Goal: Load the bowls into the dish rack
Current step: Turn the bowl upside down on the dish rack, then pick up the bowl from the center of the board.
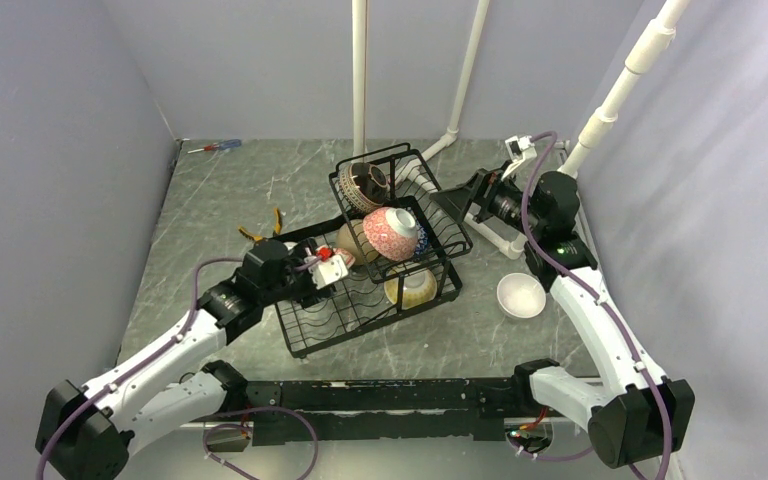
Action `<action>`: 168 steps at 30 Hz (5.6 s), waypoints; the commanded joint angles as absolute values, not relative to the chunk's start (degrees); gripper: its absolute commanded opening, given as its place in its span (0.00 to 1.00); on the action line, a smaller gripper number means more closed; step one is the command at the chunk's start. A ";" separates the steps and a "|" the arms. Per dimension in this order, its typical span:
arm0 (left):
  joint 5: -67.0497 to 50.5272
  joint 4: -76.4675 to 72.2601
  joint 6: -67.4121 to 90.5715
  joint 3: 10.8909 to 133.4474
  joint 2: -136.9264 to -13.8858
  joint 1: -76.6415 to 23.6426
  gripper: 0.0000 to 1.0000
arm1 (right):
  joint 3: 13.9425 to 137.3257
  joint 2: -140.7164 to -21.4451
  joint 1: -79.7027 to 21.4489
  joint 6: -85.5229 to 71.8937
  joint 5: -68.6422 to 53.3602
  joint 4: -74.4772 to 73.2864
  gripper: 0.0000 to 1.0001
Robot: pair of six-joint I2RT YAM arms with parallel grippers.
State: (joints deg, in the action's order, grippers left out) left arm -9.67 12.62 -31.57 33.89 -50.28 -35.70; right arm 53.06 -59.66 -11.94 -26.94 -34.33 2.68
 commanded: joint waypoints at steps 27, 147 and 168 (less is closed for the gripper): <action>-1.71 -23.07 -59.76 24.60 -71.08 -51.61 0.03 | 52.74 -57.50 -11.35 -23.83 -32.34 1.39 0.98; 16.29 28.21 28.55 50.71 -51.99 -28.22 0.92 | 36.42 -74.03 -9.80 -35.07 15.19 -23.60 0.19; 12.13 27.29 21.18 61.25 -51.69 -28.12 0.95 | 41.75 -50.56 -9.76 -22.87 2.08 -26.86 0.00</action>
